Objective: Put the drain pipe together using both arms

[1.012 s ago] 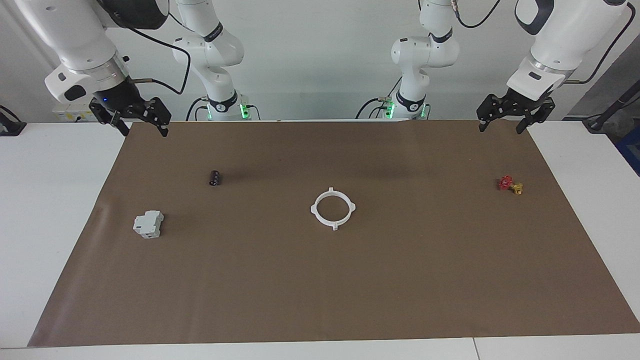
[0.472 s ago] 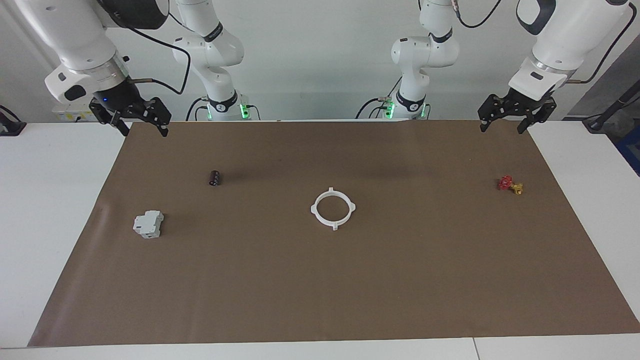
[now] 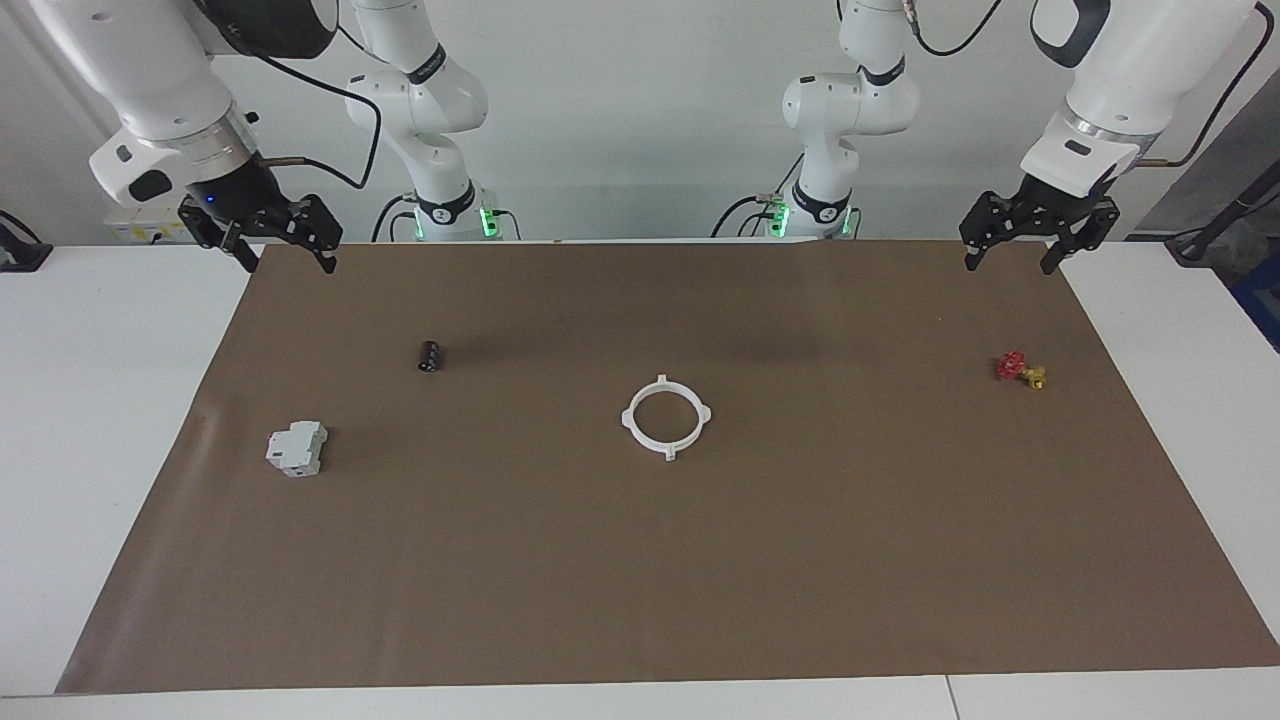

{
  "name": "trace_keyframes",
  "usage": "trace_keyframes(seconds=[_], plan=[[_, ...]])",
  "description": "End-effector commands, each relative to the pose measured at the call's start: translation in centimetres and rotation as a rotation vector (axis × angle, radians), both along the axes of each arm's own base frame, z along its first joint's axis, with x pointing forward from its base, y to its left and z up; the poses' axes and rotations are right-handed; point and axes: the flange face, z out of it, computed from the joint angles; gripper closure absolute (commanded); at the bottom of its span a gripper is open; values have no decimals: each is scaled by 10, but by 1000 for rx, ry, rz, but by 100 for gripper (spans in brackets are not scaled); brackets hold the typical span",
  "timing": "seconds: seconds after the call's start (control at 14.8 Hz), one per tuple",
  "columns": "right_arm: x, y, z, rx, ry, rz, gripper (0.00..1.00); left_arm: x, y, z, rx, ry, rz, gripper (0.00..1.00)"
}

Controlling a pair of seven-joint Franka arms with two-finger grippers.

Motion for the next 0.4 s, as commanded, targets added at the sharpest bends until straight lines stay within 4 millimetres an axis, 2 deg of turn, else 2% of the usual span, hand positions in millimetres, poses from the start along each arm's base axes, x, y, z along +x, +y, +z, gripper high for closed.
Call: trace_keyframes(seconds=[0.0, 0.34], plan=[[-1, -1, 3, 3, -14, 15, 0, 1, 2, 0, -9, -20, 9, 0], [-1, -1, 3, 3, -14, 15, 0, 3, 3, -3, -10, -31, 11, 0]])
